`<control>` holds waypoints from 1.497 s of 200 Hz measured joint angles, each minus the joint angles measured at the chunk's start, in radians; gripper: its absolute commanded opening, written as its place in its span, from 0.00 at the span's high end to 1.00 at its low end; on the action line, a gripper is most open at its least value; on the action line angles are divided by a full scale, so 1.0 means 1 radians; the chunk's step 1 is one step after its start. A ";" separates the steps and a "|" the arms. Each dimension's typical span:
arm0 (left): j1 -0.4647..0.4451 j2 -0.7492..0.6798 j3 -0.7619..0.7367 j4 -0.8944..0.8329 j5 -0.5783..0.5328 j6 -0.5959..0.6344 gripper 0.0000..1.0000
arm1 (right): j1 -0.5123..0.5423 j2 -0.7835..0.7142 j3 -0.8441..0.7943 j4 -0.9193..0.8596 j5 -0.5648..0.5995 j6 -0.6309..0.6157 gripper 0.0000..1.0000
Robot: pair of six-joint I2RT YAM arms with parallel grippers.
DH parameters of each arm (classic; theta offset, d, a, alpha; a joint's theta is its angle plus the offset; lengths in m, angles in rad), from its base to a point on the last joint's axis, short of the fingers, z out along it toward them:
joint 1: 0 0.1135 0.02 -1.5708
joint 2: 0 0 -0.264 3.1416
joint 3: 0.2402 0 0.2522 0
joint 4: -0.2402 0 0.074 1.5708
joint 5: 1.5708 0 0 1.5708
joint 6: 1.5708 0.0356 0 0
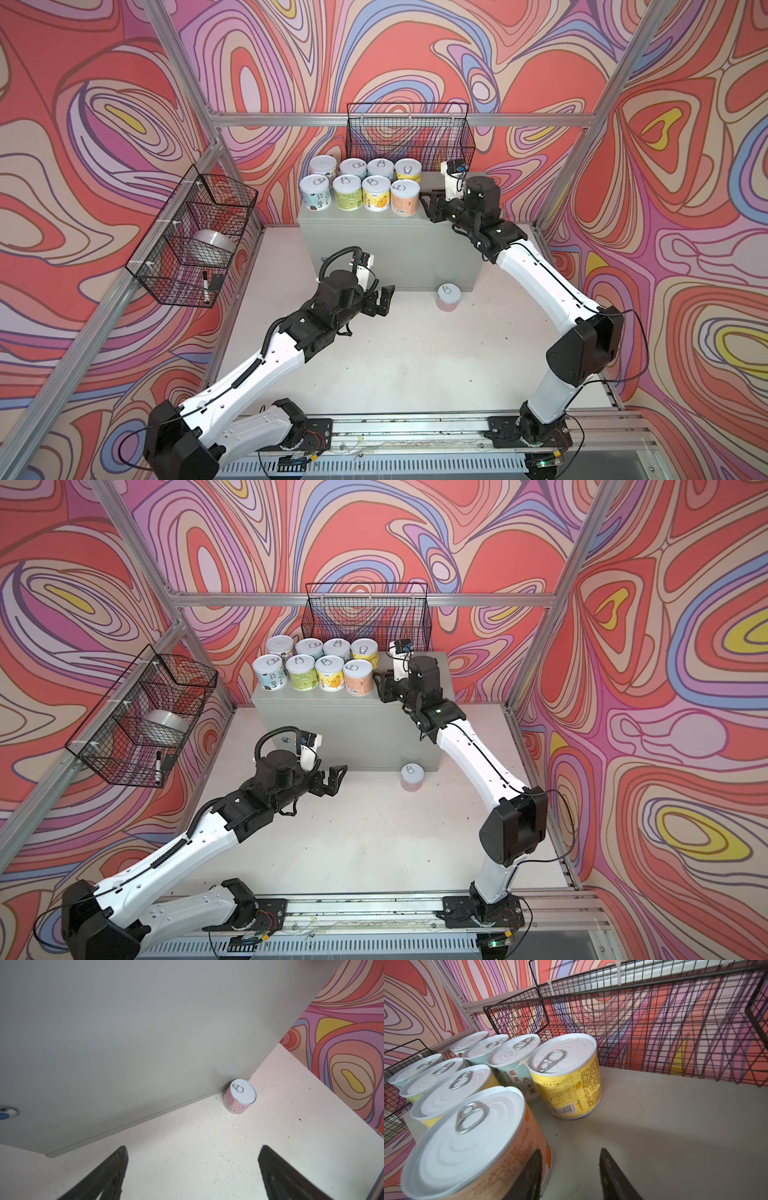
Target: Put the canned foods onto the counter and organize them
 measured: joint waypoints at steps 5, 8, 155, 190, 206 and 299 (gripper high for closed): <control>0.000 -0.005 -0.005 0.000 -0.006 0.000 0.00 | 0.002 -0.001 0.000 0.000 0.008 0.000 0.52; 0.000 -0.007 -0.008 0.001 -0.008 0.000 0.00 | 0.003 -0.002 0.000 0.000 0.013 -0.002 0.52; 0.000 -0.114 -0.224 0.200 -0.057 -0.160 0.00 | 0.042 -0.670 -0.505 -0.159 0.211 0.016 0.26; -0.032 -0.133 -0.208 0.172 -0.021 -0.172 0.00 | 0.119 -0.781 -0.789 -0.177 0.277 0.106 0.21; -0.060 -0.148 -0.226 0.173 -0.018 -0.176 0.00 | 0.127 -0.813 -0.902 -0.174 0.304 0.148 0.19; -0.073 -0.041 -0.295 0.285 0.039 -0.151 0.00 | 0.145 -0.610 -1.205 0.098 0.369 0.258 0.14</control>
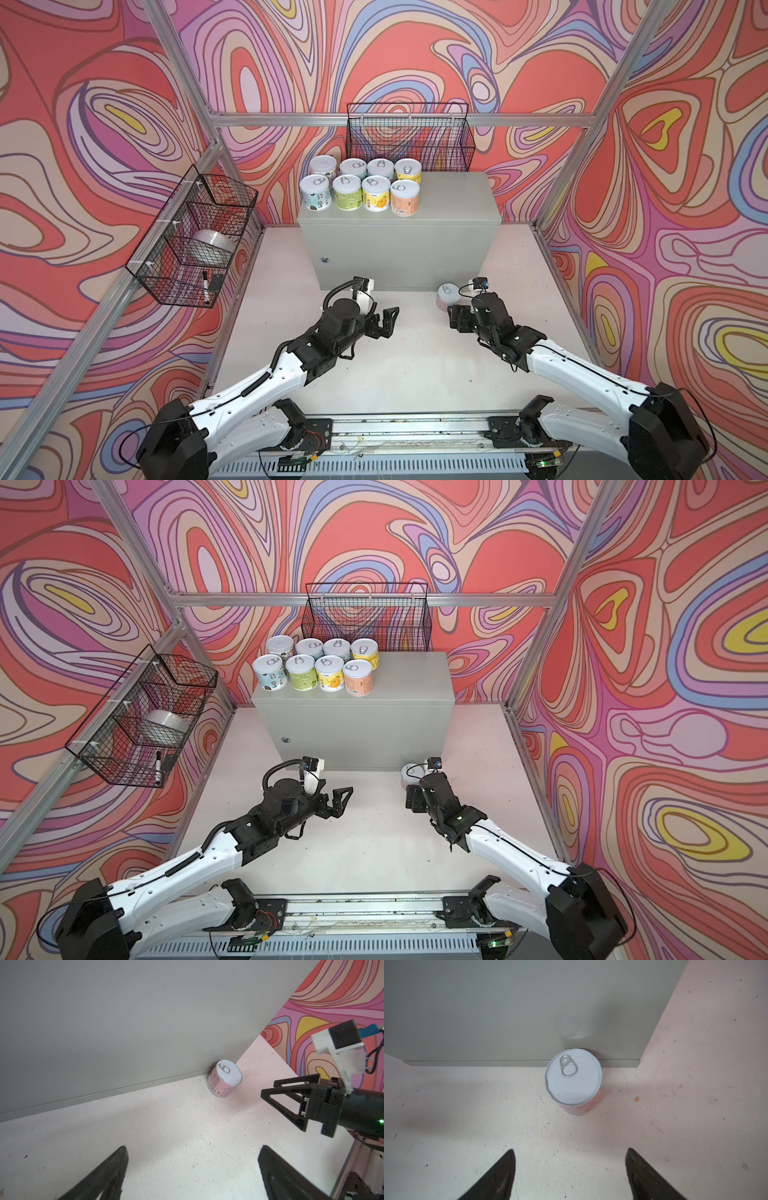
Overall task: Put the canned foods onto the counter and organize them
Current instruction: 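Lower the right gripper over the small pink can and close on it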
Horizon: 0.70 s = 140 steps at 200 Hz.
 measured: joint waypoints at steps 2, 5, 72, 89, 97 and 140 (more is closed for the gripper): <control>0.000 0.003 0.000 0.003 0.004 0.002 0.00 | 0.002 0.006 -0.002 0.010 0.002 -0.001 0.14; 0.000 0.008 0.000 0.008 0.006 0.004 0.00 | 0.004 0.013 -0.005 0.021 0.005 -0.003 0.14; 0.000 0.058 -0.010 0.090 0.033 0.064 0.00 | 0.038 0.256 -0.010 0.286 0.124 -0.071 0.13; 0.000 0.081 -0.010 0.092 0.039 0.072 0.00 | 0.042 0.340 -0.005 0.340 0.153 -0.078 0.13; 0.000 0.090 -0.010 0.093 0.042 0.074 0.00 | 0.043 0.373 -0.005 0.364 0.163 -0.078 0.13; 0.000 0.096 -0.014 0.106 0.044 0.085 0.00 | 0.043 0.497 0.007 0.483 0.220 -0.075 0.14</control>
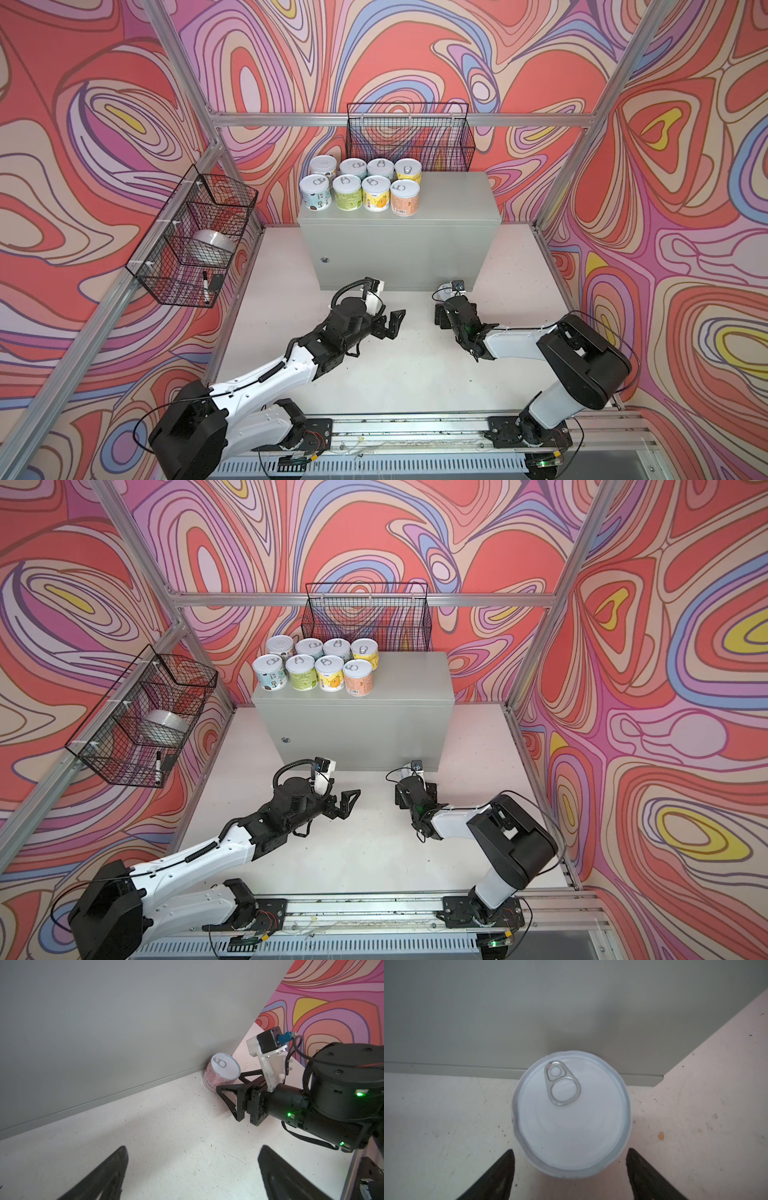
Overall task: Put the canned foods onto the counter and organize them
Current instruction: 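Lower the right gripper over the small pink can and close on it, then lift the small pink can with the right gripper onto the cabinet top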
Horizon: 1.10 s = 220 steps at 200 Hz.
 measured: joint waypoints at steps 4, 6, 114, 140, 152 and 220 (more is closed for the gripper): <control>0.000 0.000 0.000 0.000 0.000 0.002 0.00 | 0.000 0.008 0.001 0.013 0.003 0.000 0.14; 0.000 0.000 0.000 0.000 0.000 0.004 0.00 | 0.000 0.013 0.001 0.022 0.005 0.001 0.14; 0.002 0.000 0.000 -0.008 -0.024 0.044 0.00 | 0.000 0.180 0.038 0.236 0.086 0.040 0.16; 0.002 0.000 0.000 -0.008 -0.032 0.043 0.00 | 0.000 0.200 0.039 0.262 0.103 0.048 0.18; 0.002 0.000 0.000 -0.008 -0.035 0.043 0.00 | 0.001 0.216 0.042 0.264 0.109 0.052 0.18; 0.002 -0.001 -0.025 -0.009 -0.053 0.043 0.00 | 0.006 0.246 0.056 0.266 0.152 0.077 0.29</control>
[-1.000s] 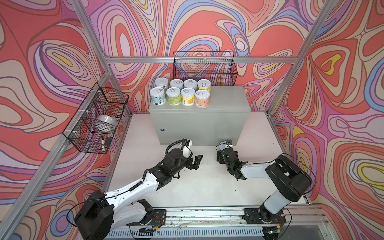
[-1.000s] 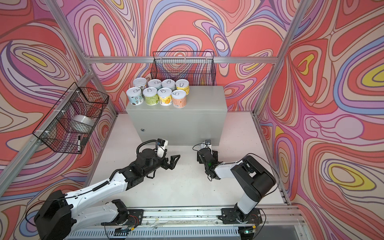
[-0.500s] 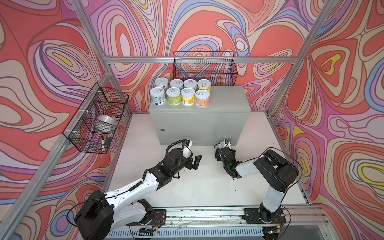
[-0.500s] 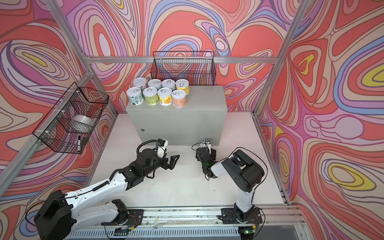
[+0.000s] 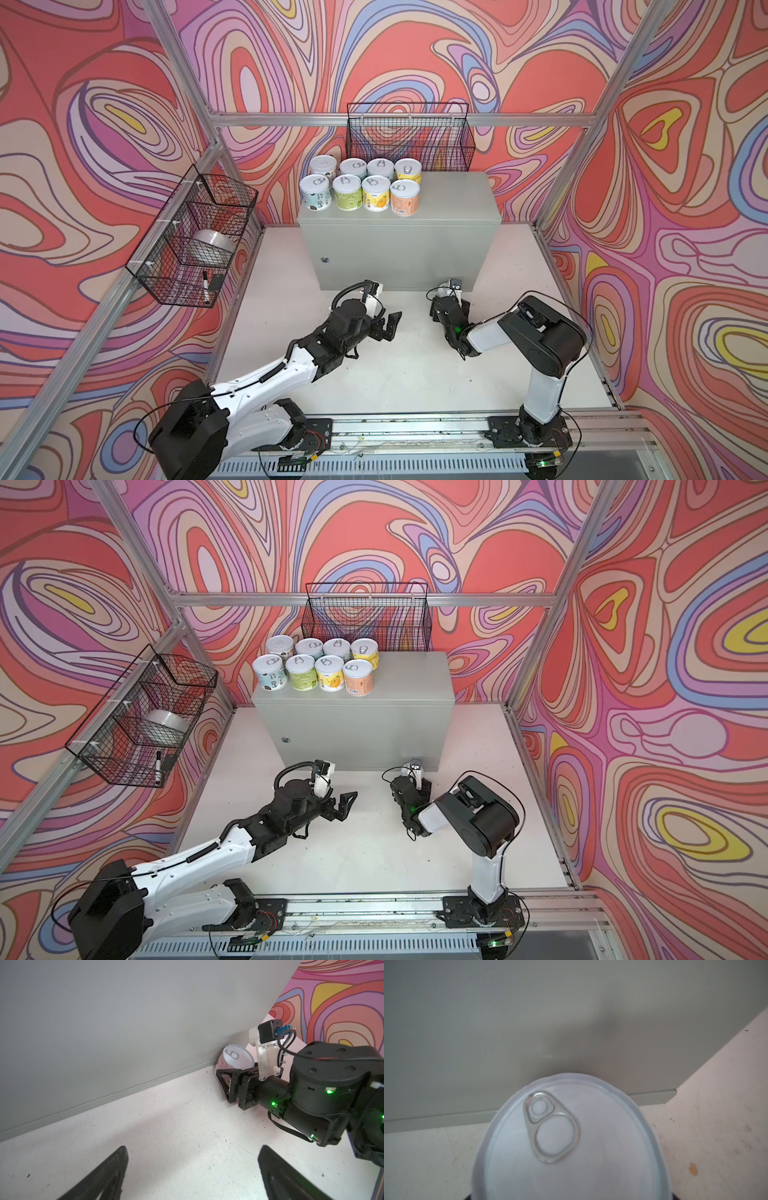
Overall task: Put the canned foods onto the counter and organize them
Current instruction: 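Lift the small pink can with the right gripper onto the cabinet top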
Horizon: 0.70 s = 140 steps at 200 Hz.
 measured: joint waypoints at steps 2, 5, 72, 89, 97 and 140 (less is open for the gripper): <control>0.000 0.000 0.000 0.000 0.000 0.000 0.00 | 0.000 0.000 0.000 0.000 0.002 0.000 0.30; 0.000 0.000 -0.001 0.000 -0.002 0.000 0.00 | 0.000 0.000 0.000 -0.001 0.003 0.000 0.33; 0.000 -0.013 -0.001 -0.002 -0.017 0.001 0.00 | 0.000 0.003 0.000 -0.002 0.016 0.000 1.00; 0.000 -0.017 -0.002 -0.005 -0.020 0.001 0.00 | 0.000 0.003 0.000 -0.002 0.016 0.000 1.00; 0.000 -0.023 -0.002 -0.008 -0.023 0.001 0.00 | 0.000 0.001 0.000 -0.004 0.016 0.000 1.00; 0.002 -0.063 -0.002 -0.032 -0.027 0.002 0.00 | 0.000 -0.110 -0.030 -0.140 -0.007 0.039 1.00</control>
